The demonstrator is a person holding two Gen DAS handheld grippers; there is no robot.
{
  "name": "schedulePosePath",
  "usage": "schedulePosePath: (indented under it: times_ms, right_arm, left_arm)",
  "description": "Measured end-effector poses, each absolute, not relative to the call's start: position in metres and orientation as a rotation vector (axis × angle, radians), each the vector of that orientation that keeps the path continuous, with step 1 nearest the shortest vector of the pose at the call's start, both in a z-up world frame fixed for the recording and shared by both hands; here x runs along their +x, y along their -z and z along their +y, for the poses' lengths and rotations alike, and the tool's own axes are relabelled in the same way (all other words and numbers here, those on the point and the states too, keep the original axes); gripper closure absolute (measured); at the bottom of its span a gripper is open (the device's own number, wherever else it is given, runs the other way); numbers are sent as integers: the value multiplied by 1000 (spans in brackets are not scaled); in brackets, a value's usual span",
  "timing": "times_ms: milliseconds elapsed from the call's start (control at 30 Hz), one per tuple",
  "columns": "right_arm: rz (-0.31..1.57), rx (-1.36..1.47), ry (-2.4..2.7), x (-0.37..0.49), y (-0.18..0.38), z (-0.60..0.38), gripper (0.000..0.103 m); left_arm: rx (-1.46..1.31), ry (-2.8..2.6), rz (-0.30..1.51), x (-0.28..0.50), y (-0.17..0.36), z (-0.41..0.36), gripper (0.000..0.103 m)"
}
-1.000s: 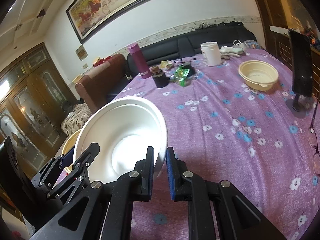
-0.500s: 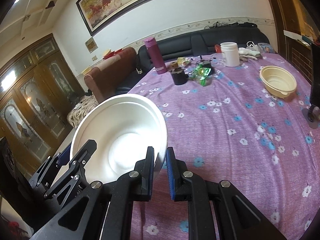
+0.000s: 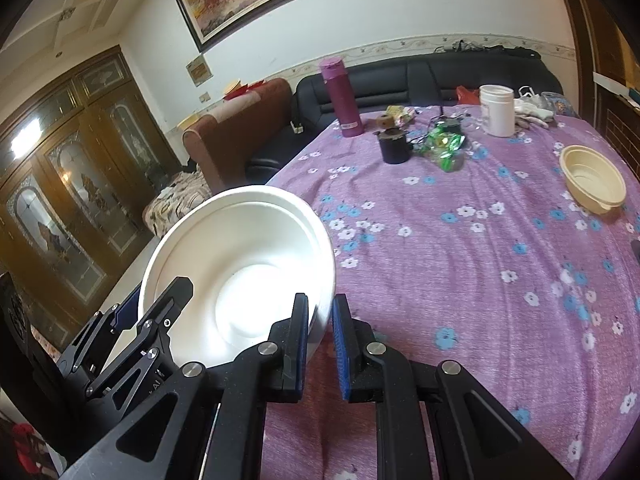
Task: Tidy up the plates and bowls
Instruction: 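Lower the white bowl with both tools into the cream-yellow bowl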
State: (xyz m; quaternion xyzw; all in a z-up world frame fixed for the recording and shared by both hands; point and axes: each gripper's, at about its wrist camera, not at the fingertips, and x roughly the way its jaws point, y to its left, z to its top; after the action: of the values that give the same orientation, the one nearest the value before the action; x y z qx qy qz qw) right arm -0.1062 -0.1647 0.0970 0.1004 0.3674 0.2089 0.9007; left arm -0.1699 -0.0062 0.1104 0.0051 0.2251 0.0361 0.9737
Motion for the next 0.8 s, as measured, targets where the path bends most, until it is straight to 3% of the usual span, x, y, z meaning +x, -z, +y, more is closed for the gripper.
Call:
schedulePosePath:
  times_ms: [800]
  right_arm:
    - [829, 133, -484, -84, -83, -103, 89]
  left_arm:
    - [-91, -130, 528, -153, -91, 47, 68]
